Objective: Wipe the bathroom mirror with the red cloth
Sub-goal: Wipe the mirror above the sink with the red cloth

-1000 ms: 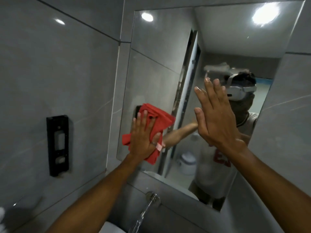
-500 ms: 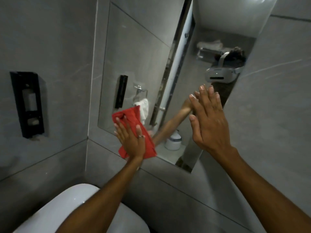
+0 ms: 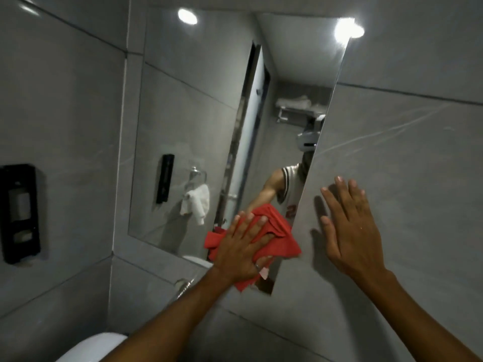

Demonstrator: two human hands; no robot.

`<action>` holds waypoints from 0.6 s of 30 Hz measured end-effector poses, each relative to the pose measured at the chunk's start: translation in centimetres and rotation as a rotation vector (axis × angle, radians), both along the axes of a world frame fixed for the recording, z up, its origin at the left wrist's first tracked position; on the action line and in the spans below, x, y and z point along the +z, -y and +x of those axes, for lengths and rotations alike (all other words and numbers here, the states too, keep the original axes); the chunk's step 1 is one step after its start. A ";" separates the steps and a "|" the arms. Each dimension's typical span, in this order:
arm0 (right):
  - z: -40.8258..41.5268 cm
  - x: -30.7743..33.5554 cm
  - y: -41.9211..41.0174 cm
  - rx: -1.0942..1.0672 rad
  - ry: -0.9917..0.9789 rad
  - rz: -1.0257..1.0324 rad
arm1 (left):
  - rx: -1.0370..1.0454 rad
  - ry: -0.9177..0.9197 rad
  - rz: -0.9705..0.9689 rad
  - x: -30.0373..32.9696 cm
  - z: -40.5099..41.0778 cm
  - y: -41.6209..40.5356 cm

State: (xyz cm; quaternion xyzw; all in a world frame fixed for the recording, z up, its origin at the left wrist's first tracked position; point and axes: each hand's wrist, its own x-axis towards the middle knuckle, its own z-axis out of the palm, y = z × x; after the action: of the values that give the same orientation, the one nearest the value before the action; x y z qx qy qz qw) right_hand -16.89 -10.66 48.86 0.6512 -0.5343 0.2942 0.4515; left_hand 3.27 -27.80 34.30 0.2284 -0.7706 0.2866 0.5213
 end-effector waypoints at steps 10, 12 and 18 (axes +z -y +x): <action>2.8 5.5 1.7 0.044 0.136 -0.098 | 0.138 -0.773 0.520 20.1 -2.1 -1.9; 2.6 7.0 1.9 0.045 0.167 -0.126 | 0.115 -0.443 0.293 20.1 -2.5 -2.2; 0.8 10.9 2.2 0.011 0.087 -0.183 | 0.108 -0.482 0.254 28.3 0.0 0.4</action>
State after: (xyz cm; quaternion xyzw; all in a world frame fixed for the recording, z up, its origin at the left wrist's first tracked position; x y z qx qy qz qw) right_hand -16.08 -12.88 59.78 0.5967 -0.5206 0.3723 0.4840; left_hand 3.24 -28.18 62.61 0.3943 -0.6409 0.1525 0.6407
